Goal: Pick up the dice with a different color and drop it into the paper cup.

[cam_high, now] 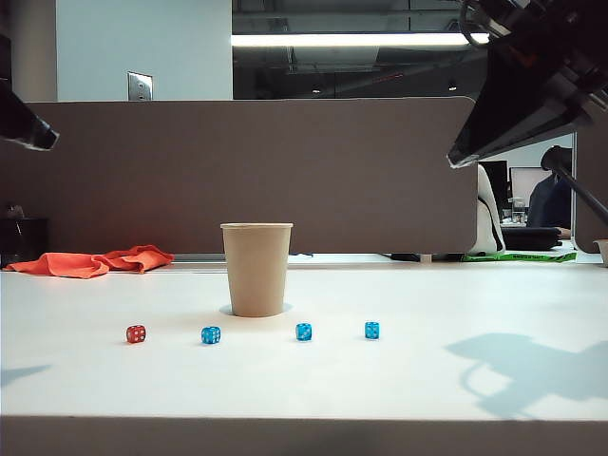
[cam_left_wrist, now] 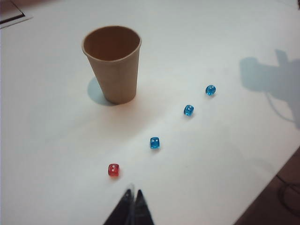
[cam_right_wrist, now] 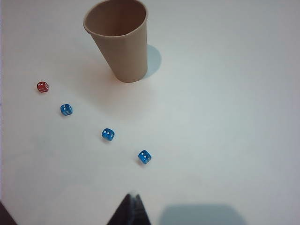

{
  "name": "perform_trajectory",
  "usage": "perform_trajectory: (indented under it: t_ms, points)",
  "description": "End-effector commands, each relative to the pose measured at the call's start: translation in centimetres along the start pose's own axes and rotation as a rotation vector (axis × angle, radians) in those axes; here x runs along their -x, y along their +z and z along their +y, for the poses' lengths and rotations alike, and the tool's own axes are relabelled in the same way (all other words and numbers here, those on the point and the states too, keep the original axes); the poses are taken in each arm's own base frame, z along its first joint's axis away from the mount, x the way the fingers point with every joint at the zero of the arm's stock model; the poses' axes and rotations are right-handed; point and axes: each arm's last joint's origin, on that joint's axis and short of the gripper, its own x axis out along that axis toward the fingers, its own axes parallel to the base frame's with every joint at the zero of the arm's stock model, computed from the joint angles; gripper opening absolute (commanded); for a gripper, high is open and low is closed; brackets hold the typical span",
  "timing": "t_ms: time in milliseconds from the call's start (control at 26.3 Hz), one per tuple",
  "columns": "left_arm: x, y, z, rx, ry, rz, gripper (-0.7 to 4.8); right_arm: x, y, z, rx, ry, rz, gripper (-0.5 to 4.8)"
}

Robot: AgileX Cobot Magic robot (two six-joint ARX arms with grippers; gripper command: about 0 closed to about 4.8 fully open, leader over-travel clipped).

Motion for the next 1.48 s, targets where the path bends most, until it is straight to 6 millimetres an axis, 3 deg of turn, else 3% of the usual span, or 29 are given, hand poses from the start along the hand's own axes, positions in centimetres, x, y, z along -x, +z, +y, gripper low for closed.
perform_trajectory:
  t_ms: [38,190,570,646,761,989,1483]
  points:
    - [0.0,-0.1,0.0,-0.064,-0.007,0.002,-0.01,0.1,0.3,0.0,0.006,0.001,-0.022,-0.01]
    - [-0.3,-0.6,0.0,-0.183,-0.005,0.006,-0.01,0.1,0.3,0.0,0.006,0.001,-0.023,-0.01]
    - [-3.1,-1.4,0.9,-0.165,-0.02,0.051,0.0,0.1,0.3,0.0,0.007,-0.001,-0.022,-0.01]
    - [-4.2,-1.6,1.3,-0.155,-0.029,0.075,0.6,0.1,0.3,0.0,0.007,-0.001,-0.021,-0.01]
    - [-5.2,-2.0,1.6,-0.143,-0.042,0.103,0.82,0.1,0.2,0.0,0.006,-0.001,-0.015,-0.01]
    - [-5.4,-2.1,1.5,-0.234,-0.112,0.083,1.61,0.1,0.2,0.0,0.005,-0.001,-0.011,-0.01]
    - [-5.6,-2.3,1.5,-0.317,-0.137,0.094,1.62,-0.1,-0.1,0.0,0.004,0.002,-0.008,-0.01]
